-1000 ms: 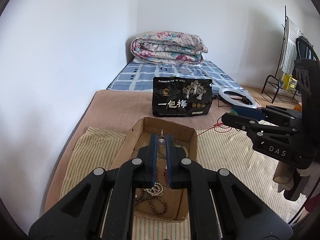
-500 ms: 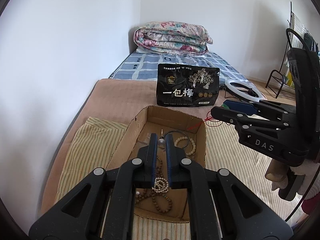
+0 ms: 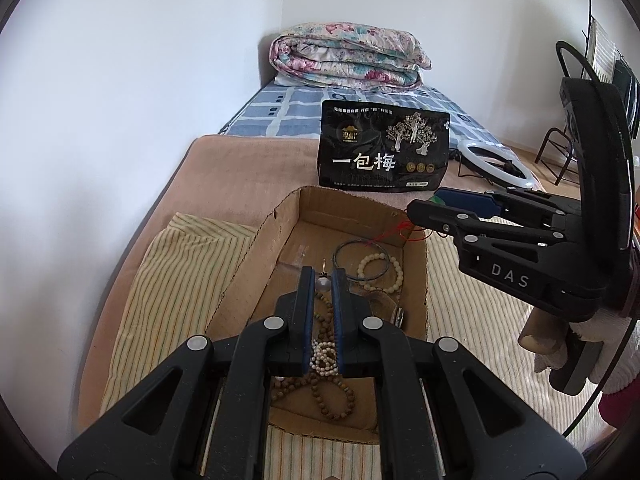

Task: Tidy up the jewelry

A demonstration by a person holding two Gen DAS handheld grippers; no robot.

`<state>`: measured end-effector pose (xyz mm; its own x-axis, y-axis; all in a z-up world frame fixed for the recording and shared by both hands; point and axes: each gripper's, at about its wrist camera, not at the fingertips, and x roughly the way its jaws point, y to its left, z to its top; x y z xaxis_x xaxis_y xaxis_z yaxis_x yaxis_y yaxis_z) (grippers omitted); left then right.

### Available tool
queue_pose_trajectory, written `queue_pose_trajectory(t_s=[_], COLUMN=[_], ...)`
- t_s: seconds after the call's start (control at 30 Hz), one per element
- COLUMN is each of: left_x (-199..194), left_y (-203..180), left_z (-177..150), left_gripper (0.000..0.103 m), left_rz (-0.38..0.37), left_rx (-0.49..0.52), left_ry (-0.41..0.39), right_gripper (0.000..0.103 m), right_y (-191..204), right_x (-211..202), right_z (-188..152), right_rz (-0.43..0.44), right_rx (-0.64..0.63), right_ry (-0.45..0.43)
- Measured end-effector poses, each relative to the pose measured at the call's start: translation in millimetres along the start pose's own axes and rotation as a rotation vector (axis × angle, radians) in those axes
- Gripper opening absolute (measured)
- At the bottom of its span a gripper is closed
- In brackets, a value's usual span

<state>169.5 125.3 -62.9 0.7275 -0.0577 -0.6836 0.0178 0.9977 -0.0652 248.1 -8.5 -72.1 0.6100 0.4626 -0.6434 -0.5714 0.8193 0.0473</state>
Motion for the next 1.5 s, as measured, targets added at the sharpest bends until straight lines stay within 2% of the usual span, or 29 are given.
queue_pose_trajectory(t_s=[0.33,0.4,0.47,0.5,0.53,0.6,0.7,0.83,0.97,1.17,1.3,1.5], left_x=[4.5,4.2,4.7,4.9,5.1,3.6,0.2,0.1,-0.5,-0.5,-3.9,-13.8], left_y=[3.4,4.5,5.2,5.6,5.3,4.4,2.4,1.7,1.5,0.2,-0.1,-2.1], left_z=[-1.4,-1.5,-1.5,-1.5,-1.8,-2.4,-2.1,-1.8,-1.8,-1.6,-1.5,-0.3], left_gripper=[0.006,0.007,0.007,0.013,0.028,0.046,0.049,0.063,0.063,0.064,0.069,0.069], left_rz=[0.011,0.018,0.019,0.019,0.018,0.02,0.028,0.034,0.036,0.036,0.038,0.041], left_rx=[-0.009,-0.01,-0.01,-0.01,-0.008,-0.006,0.003,0.0,-0.001,0.004,-0.002,-0.001], left_ry=[0.015,0.013,0.017,0.019,0.021,0.013,0.0,-0.003,-0.001,0.002,-0.01,-0.032], right_gripper=[0.035,0.045,0.066,0.067,0.068,0.068,0.072,0.081,0.09,0.096,0.097,0.097], right_y=[1.7,0.4,-2.1,-3.2,-4.4,-5.2,-3.7,-2.1,-0.4,1.2,2.3,1.8], right_x=[2.8,1.2,-1.6,-3.3,-4.9,-7.0,-10.0,-14.4,-18.0,-23.3,-28.9,-40.6], right_z=[0.2,0.3,0.8,1.2,2.0,3.4,3.7,3.7,5.5,7.3,8.2,8.2], right_rz=[-0.004,-0.016,-0.025,-0.027,-0.025,-0.025,-0.035,-0.044,-0.055,-0.059,-0.068,-0.081], right_rx=[0.008,0.013,0.025,0.032,0.039,0.044,0.039,0.037,0.03,0.028,0.026,0.024], right_ry=[-0.002,-0.007,-0.022,-0.03,-0.034,-0.036,-0.043,-0.051,-0.062,-0.069,-0.076,-0.086])
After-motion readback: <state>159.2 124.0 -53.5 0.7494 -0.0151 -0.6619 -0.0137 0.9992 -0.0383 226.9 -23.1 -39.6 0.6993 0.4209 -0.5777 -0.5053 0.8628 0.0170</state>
